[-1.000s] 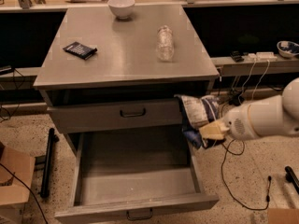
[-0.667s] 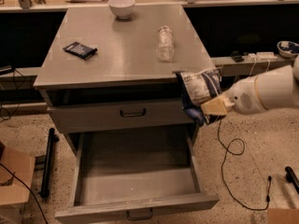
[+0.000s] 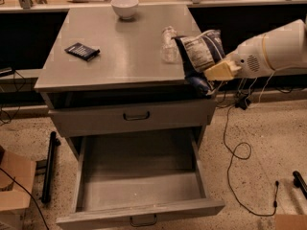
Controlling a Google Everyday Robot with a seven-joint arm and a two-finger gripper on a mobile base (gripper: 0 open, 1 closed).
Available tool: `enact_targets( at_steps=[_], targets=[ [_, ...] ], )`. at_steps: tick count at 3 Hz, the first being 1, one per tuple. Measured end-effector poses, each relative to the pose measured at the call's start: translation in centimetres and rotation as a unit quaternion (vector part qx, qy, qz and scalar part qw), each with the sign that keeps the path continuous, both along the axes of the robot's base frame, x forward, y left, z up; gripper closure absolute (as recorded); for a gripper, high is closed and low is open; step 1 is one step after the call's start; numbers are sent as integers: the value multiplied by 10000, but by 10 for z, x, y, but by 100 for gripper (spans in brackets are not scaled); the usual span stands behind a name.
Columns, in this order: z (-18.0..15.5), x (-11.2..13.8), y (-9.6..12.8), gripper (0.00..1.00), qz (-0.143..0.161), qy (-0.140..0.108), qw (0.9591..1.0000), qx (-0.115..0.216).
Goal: Pick blue chip bag from middle drawer and place on counter
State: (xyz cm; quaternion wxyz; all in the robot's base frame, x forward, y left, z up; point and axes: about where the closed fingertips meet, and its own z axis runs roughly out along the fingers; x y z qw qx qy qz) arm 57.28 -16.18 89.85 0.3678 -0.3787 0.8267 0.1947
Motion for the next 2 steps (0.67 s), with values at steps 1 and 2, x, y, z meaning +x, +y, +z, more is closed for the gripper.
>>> enact_targets(
  at_steps=[1,2],
  targets=[
    [7,3,1,100,2,-72,10000,1],
    [22,7,8,100,42,-261,9995,-149]
  ],
)
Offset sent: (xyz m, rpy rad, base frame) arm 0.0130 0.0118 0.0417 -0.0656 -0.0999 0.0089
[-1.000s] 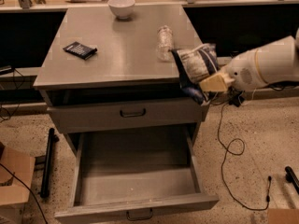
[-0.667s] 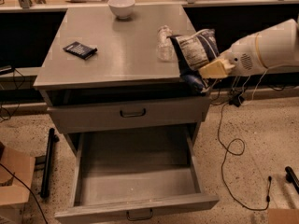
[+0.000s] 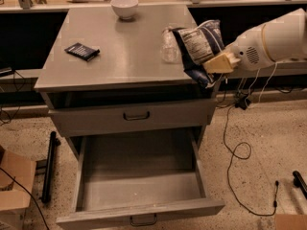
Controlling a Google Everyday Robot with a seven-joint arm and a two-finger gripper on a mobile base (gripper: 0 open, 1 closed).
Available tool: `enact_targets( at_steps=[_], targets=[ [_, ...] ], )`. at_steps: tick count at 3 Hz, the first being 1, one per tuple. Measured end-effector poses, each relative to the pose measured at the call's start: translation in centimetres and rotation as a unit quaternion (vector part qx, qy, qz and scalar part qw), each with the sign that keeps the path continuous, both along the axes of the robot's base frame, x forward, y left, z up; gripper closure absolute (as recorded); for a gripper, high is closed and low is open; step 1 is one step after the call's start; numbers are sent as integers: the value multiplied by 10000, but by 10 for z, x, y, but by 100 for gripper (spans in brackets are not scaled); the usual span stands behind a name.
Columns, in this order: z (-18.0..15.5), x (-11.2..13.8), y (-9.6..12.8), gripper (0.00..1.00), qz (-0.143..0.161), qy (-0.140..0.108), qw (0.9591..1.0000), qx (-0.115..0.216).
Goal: Pick blue chip bag from middle drawer and place on counter
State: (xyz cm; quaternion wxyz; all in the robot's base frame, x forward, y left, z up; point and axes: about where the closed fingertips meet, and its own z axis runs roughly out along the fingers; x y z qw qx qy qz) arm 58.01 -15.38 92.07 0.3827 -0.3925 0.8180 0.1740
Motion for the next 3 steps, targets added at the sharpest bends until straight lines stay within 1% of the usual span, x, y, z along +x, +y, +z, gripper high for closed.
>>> enact_targets(
  at_steps=[1,2,3],
  targets=[
    [21,24,58,100,704,-335,9964,-327],
    [22,43,101,100,1172,-391,9910,-520],
    [12,68,138,87,1477,-313,9866,-626]
  ],
)
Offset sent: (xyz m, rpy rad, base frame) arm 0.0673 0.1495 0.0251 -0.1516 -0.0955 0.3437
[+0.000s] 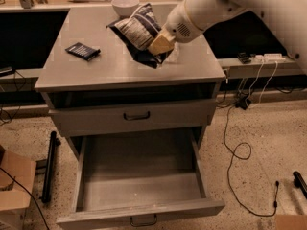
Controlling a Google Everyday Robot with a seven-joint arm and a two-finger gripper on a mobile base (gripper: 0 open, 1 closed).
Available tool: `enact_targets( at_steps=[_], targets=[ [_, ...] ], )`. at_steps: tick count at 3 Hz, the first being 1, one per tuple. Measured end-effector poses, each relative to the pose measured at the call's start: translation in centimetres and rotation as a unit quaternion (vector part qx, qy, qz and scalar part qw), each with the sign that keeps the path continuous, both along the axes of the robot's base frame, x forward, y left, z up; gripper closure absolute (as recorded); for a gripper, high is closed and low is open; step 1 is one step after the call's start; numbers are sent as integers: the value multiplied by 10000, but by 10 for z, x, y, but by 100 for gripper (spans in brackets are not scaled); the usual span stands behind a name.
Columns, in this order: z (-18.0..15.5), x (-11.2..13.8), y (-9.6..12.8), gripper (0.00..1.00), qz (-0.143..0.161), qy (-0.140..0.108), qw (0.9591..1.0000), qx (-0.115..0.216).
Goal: Pick blue chip bag from middle drawer and place on counter
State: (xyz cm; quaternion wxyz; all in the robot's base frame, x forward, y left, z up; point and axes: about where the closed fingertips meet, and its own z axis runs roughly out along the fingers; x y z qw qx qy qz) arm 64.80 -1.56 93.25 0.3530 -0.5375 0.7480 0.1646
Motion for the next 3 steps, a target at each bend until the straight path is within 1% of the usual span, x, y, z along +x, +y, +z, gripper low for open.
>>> enact_targets(
  at_steps=[1,2,3],
  targets=[
    [-14,24,30,71,204,96,9995,-217],
    [-27,58,60,40,328,246,9987,-315],
    [-26,76,74,17,387,349,9985,-138]
  ],
)
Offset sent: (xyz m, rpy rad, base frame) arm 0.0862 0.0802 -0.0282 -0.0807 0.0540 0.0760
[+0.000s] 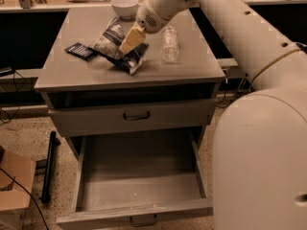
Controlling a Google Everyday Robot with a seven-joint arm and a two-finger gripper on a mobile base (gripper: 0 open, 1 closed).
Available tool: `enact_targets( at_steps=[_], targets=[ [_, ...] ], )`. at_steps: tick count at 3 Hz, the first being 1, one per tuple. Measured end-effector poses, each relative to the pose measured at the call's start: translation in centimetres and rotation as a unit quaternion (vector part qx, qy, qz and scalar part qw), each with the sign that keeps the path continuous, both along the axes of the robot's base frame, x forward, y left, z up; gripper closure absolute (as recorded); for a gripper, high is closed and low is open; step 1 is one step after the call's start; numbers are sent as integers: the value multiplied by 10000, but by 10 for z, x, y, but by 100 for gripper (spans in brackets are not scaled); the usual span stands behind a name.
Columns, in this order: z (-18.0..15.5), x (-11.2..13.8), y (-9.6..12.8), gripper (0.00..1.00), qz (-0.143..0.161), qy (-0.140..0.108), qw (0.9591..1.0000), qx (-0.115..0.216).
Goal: Pick blue chip bag from middle drawer and place on counter
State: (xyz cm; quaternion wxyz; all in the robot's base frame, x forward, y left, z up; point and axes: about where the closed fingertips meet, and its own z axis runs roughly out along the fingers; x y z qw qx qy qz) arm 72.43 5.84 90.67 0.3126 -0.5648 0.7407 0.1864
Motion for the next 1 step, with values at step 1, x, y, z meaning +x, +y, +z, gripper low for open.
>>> enact_targets(
  at_steps=[1],
  targets=[
    [5,3,0,0,-13,-42,10000,40]
  ],
)
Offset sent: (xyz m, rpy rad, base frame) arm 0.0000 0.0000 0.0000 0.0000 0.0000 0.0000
